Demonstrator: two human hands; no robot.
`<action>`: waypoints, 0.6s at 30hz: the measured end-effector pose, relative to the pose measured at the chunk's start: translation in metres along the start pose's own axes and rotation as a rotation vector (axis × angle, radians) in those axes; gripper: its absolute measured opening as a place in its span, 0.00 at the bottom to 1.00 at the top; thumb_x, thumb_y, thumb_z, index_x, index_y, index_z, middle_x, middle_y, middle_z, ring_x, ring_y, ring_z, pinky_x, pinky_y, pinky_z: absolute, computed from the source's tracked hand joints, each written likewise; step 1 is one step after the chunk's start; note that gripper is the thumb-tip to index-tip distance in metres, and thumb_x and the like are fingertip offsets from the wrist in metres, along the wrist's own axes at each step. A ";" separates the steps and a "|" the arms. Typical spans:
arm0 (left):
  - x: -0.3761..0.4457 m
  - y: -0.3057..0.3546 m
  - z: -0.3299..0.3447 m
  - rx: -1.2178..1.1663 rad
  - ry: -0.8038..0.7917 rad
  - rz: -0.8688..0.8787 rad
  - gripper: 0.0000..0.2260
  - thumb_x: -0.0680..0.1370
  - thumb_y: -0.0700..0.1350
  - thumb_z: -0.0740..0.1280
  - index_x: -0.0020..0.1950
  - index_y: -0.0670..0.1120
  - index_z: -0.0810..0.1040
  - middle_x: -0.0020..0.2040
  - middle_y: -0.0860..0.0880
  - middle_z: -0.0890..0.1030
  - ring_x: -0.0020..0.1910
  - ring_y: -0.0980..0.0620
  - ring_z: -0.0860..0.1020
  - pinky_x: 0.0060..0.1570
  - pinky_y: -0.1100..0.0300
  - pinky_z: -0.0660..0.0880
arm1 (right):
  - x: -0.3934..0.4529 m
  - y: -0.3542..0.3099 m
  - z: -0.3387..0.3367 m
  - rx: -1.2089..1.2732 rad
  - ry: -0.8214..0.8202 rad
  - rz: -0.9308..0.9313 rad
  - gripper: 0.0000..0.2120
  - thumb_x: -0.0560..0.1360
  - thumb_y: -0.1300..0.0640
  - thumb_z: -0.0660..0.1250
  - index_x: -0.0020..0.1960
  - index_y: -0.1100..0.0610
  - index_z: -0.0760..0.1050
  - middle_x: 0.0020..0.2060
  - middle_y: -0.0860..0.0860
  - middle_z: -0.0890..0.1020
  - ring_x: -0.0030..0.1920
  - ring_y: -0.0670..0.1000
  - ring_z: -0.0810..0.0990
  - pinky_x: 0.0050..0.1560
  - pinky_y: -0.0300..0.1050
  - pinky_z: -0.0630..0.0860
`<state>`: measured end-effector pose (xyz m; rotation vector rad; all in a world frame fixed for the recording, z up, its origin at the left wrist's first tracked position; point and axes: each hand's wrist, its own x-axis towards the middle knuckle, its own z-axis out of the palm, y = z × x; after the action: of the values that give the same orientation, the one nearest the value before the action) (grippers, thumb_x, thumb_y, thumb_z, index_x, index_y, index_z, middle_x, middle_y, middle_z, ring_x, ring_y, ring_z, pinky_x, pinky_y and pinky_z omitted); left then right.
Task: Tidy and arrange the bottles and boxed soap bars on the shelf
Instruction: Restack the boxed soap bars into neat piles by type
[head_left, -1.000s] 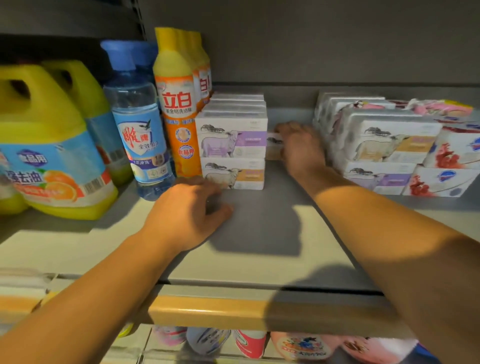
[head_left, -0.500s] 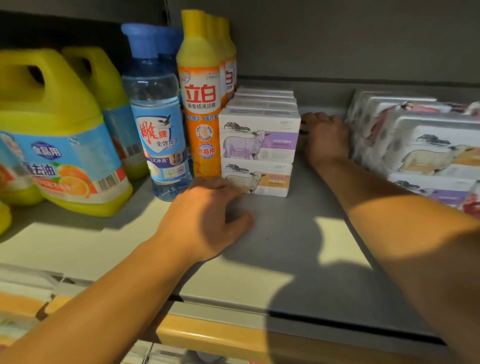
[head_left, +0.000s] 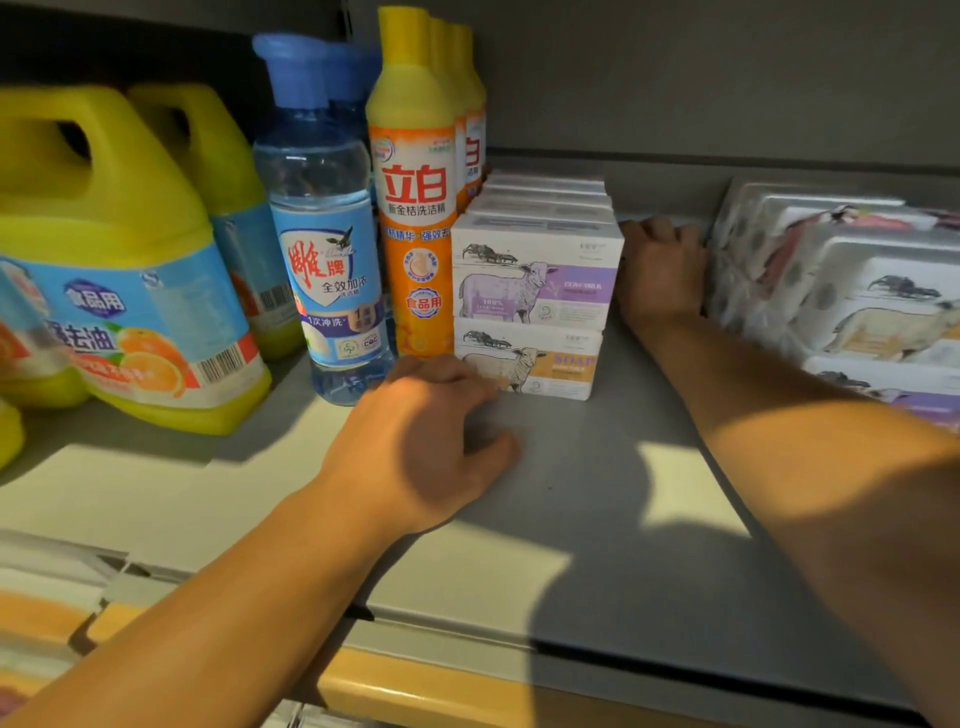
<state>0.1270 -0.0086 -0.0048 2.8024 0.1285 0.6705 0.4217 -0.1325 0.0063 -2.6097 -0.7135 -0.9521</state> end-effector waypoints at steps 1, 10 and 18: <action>0.000 0.000 0.000 0.002 -0.004 -0.002 0.23 0.71 0.61 0.64 0.59 0.51 0.82 0.58 0.53 0.80 0.57 0.46 0.76 0.53 0.50 0.77 | 0.001 0.001 -0.001 0.002 -0.016 -0.003 0.14 0.77 0.60 0.63 0.62 0.57 0.75 0.59 0.59 0.76 0.58 0.65 0.72 0.56 0.55 0.68; 0.000 0.002 -0.006 0.005 -0.049 -0.015 0.22 0.71 0.60 0.62 0.56 0.48 0.83 0.53 0.49 0.80 0.54 0.43 0.77 0.48 0.50 0.77 | -0.037 -0.016 -0.058 0.302 -0.162 0.082 0.25 0.76 0.53 0.65 0.72 0.55 0.68 0.67 0.59 0.72 0.66 0.62 0.72 0.66 0.52 0.70; -0.006 0.012 -0.014 0.047 -0.085 0.006 0.15 0.76 0.56 0.66 0.49 0.45 0.82 0.44 0.46 0.83 0.45 0.42 0.80 0.42 0.49 0.77 | -0.120 -0.017 -0.140 0.417 -0.258 0.107 0.24 0.76 0.52 0.68 0.71 0.53 0.70 0.68 0.55 0.73 0.66 0.57 0.72 0.66 0.48 0.69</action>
<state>0.1160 -0.0175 0.0080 2.8727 0.1210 0.5557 0.2593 -0.2177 0.0329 -2.3845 -0.7323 -0.3853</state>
